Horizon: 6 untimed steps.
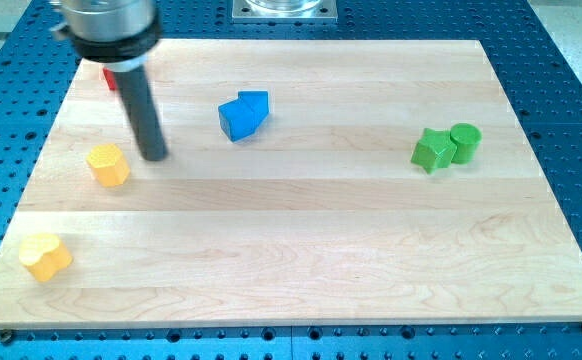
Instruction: Push the hexagon into the heart
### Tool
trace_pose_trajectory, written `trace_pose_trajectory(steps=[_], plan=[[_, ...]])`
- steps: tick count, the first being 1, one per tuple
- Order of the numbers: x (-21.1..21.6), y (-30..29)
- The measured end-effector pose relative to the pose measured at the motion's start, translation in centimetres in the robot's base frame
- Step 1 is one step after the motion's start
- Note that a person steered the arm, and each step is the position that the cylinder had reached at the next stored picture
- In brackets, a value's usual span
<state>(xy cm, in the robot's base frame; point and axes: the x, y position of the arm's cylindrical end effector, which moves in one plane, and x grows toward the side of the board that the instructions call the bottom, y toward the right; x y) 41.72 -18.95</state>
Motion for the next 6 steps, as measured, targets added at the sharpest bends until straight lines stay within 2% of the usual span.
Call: trace_pose_trajectory(steps=[1, 2, 3, 4, 5, 6], plan=[[5.1, -3.6], [9.9, -3.6], [6.7, -1.0], [5.5, -4.9], [8.7, -6.1], [10.1, -5.9]])
